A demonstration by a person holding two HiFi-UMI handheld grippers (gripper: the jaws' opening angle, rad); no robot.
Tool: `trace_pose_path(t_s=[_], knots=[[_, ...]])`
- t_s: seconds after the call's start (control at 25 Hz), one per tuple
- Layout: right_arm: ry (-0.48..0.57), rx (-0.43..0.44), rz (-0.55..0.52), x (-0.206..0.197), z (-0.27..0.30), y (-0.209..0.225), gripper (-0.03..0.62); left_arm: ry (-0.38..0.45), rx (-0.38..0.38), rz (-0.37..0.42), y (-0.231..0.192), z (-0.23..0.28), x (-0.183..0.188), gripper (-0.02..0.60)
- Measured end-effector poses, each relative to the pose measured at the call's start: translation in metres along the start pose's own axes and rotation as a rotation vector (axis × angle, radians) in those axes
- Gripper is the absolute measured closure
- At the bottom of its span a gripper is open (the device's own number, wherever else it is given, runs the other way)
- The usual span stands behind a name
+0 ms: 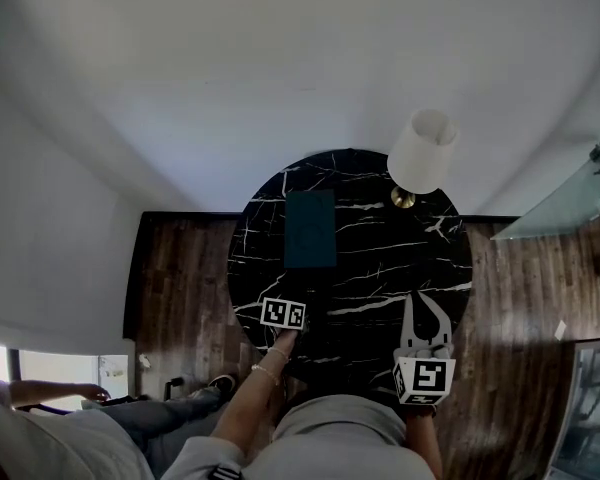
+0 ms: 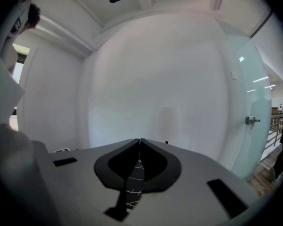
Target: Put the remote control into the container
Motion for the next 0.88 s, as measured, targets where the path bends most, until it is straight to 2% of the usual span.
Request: trace_pose_path(t_s=[0.36, 0.56, 0.72, 0.88], knots=[[0.003, 0.026, -0.004, 0.001, 0.004, -0.004, 0.582, 0.090, 0.155, 0.091, 0.013, -0.016, -0.002, 0.482], [0.003, 0.041, -0.005, -0.001, 0.005, -0.007, 0.582, 0.152, 0.215, 0.138, 0.018, -0.038, 0.002, 0.481], [0.005, 0.057, -0.008, 0.002, 0.008, -0.013, 0.582, 0.263, 0.259, 0.151, 0.027, -0.064, 0.006, 0.482], [0.006, 0.081, -0.013, 0.002, 0.014, -0.019, 0.582, 0.391, 0.263, 0.191, 0.049, -0.091, 0.019, 0.483]])
Point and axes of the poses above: the fingertips, and each gripper's own axes: z forward along the fingers, y to its right, x out of its top, the point moved 9 cm from there along -z, backward along the fingers, and after that the axes turned 8 degrees about z, right-handed, at the moved point
